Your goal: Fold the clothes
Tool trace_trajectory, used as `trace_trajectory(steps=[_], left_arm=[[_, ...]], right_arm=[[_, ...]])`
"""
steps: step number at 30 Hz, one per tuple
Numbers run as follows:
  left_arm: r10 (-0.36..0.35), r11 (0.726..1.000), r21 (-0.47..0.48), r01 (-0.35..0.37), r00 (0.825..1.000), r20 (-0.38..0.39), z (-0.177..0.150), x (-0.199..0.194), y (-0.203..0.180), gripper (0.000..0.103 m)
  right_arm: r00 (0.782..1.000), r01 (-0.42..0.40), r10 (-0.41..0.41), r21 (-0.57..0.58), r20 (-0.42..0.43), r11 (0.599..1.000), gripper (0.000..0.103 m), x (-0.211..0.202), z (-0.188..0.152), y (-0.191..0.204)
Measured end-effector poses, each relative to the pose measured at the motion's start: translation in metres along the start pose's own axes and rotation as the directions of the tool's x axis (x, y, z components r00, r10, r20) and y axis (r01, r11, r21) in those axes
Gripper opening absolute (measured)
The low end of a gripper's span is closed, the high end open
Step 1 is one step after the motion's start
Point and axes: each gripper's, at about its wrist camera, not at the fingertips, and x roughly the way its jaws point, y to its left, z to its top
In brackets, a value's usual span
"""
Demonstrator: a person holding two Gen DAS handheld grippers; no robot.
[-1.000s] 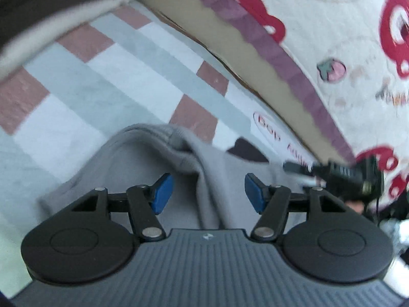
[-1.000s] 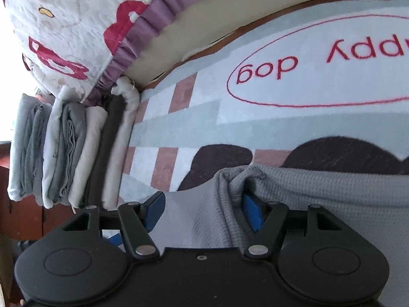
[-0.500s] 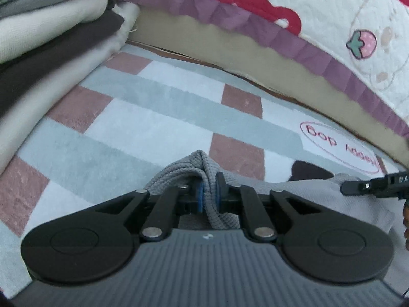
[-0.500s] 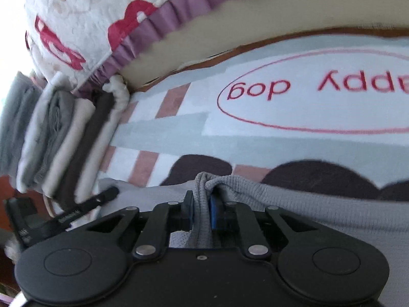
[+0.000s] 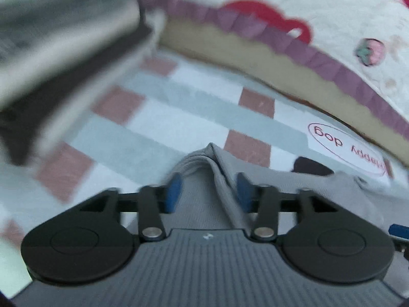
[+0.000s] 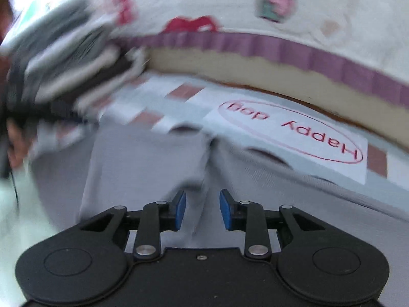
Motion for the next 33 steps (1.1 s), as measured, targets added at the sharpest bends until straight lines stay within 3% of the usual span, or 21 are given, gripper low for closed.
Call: trace_trajectory(steps=[2, 5, 7, 10, 11, 12, 15, 19, 21, 23, 24, 27, 30, 33], left_arm=[[-0.098, 0.994, 0.046, 0.098, 0.995, -0.005, -0.017, -0.023, -0.017, 0.056], [-0.278, 0.951, 0.116, 0.285, 0.958, -0.075, -0.042, -0.042, -0.046, 0.056], [-0.293, 0.927, 0.21, 0.311, 0.949, -0.112, -0.057, -0.047, -0.07, 0.057], [-0.246, 0.906, 0.322, 0.274, 0.961, -0.123, -0.077, -0.042, -0.087, 0.059], [-0.231, 0.897, 0.356, 0.261, 0.965, -0.125, -0.084, -0.04, -0.092, 0.043], [-0.216, 0.887, 0.389, 0.248, 0.968, -0.127, -0.091, -0.037, -0.096, 0.003], [-0.194, 0.844, 0.491, 0.214, 0.977, -0.092, -0.108, -0.042, -0.102, 0.003], [-0.285, 0.848, 0.451, 0.279, 0.957, -0.056, -0.112, -0.06, -0.087, 0.003], [-0.28, 0.836, 0.473, 0.278, 0.958, -0.068, -0.117, -0.059, -0.089, 0.005], [-0.261, 0.817, 0.51, 0.269, 0.961, -0.088, -0.122, -0.056, -0.093, 0.011], [-0.26, 0.813, 0.512, 0.275, 0.96, -0.103, -0.124, -0.056, -0.093, 0.021], [-0.285, 0.829, 0.454, 0.327, 0.945, -0.16, -0.124, -0.06, -0.088, 0.032], [-0.324, 0.872, 0.32, 0.37, 0.927, -0.189, -0.119, -0.065, -0.07, 0.04], [-0.321, 0.911, 0.211, 0.353, 0.931, -0.173, -0.112, -0.075, -0.046, 0.041]], right_arm=[[1.0, 0.018, -0.019, -0.058, -0.02, 0.998, 0.034, 0.001, -0.009, 0.011], [0.998, 0.052, -0.054, -0.072, -0.027, 0.996, 0.034, 0.011, -0.013, 0.019], [0.998, 0.046, -0.048, -0.052, -0.04, 0.998, 0.034, 0.021, -0.009, 0.021], [0.992, 0.119, -0.122, -0.078, -0.029, 0.99, 0.031, 0.028, -0.009, 0.028], [0.989, 0.145, -0.147, -0.081, -0.02, 0.986, 0.025, 0.029, -0.008, 0.029], [0.988, 0.154, -0.155, -0.057, -0.01, 0.986, 0.007, 0.026, -0.008, 0.027], [0.992, 0.12, -0.123, 0.117, 0.021, 0.986, 0.004, 0.012, -0.008, 0.008], [0.996, 0.073, -0.087, 0.296, 0.035, 0.952, 0.004, 0.009, -0.021, -0.016], [0.996, 0.066, -0.084, 0.355, 0.036, 0.933, 0.006, 0.011, -0.029, -0.023], [0.996, 0.059, -0.082, 0.407, 0.038, 0.911, 0.018, 0.013, -0.035, -0.028], [0.996, 0.058, -0.084, 0.415, 0.043, 0.908, 0.028, 0.011, -0.034, -0.028], [0.994, 0.057, -0.09, 0.436, 0.057, 0.898, 0.029, 0.006, -0.032, -0.026], [0.993, 0.054, -0.097, 0.457, 0.071, 0.888, 0.031, 0.001, -0.03, -0.025], [0.991, 0.052, -0.105, 0.478, 0.085, 0.877, 0.034, -0.003, -0.027, -0.023]])
